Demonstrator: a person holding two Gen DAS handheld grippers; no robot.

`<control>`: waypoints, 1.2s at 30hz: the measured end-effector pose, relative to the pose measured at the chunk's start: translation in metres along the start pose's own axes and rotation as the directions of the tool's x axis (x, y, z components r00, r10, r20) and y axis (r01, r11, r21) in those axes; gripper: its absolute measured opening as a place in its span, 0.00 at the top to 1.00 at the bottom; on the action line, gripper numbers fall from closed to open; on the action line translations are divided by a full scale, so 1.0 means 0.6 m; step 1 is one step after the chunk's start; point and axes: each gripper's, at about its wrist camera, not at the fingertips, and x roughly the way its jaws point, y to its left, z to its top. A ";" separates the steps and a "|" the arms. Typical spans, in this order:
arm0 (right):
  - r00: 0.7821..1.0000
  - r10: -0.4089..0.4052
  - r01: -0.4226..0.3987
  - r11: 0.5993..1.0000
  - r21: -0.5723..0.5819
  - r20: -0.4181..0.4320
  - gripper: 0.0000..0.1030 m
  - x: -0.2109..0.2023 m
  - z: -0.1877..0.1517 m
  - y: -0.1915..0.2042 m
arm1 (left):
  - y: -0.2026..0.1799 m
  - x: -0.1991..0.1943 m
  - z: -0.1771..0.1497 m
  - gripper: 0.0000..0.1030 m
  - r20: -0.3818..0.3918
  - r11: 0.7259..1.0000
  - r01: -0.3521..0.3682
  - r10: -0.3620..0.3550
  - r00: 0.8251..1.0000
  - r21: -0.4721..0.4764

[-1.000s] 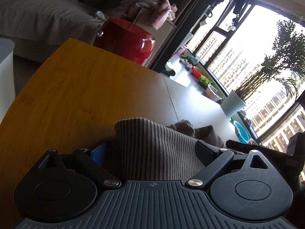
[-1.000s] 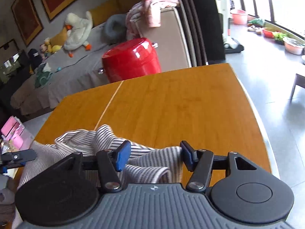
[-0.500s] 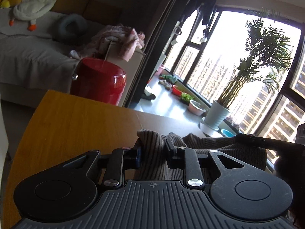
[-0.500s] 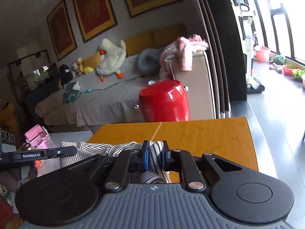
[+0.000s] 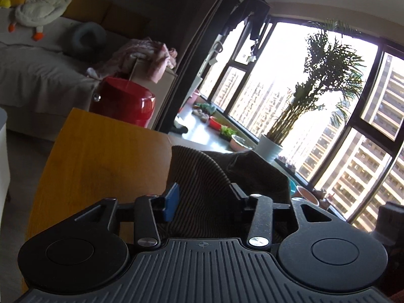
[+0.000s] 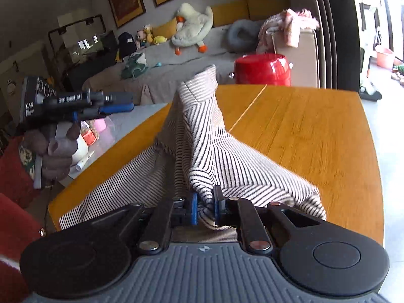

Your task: Fold clothes

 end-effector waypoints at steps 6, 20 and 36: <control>0.998 -0.053 0.052 0.995 -0.079 -0.014 0.89 0.007 -0.021 0.018 | 0.027 0.118 0.037 0.09 -0.045 0.993 -0.006 0.001 0.999 -0.120; 0.980 -0.194 0.188 0.861 -0.472 0.036 0.27 0.008 -0.007 0.115 | 0.055 0.199 0.041 0.08 -0.106 0.979 -0.038 0.017 0.994 -0.201; 0.979 -0.202 0.202 0.967 -0.158 0.016 0.80 0.026 0.108 -0.029 | 0.124 0.176 0.039 0.00 -0.080 0.937 0.062 -0.095 0.992 -0.344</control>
